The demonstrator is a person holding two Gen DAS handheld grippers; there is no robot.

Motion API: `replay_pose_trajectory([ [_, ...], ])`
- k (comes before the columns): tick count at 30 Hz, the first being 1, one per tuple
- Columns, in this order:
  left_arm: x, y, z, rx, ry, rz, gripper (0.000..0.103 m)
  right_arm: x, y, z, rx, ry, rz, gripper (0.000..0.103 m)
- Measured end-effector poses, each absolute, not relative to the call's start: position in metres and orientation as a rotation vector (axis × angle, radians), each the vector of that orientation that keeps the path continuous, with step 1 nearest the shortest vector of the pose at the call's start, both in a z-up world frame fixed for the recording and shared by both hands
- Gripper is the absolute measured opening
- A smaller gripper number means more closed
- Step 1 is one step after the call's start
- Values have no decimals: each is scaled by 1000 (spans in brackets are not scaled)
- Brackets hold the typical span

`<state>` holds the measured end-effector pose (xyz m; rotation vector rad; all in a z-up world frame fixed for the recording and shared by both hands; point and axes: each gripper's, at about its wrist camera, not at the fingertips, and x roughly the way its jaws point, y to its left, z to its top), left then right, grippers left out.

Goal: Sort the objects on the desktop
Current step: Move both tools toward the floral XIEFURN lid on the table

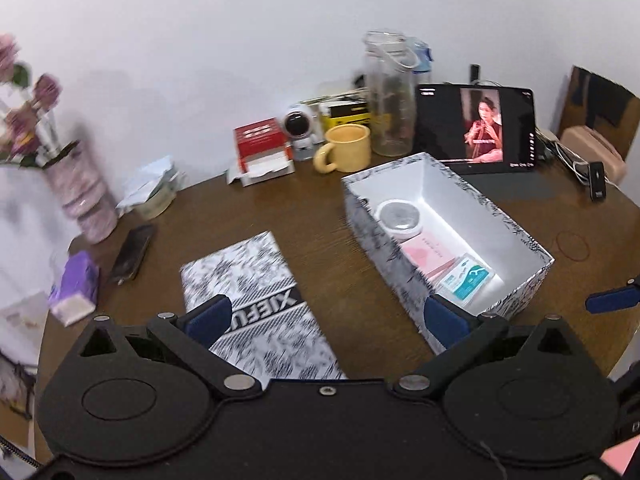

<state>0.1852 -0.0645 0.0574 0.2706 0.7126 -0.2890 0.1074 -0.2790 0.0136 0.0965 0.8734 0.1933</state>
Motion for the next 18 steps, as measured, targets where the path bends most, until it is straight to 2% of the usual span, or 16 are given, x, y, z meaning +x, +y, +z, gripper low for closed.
replay_pose_trajectory([
  [18,133,-6,41,137,761,-197,103,81,-248,9,87,847,158,103],
])
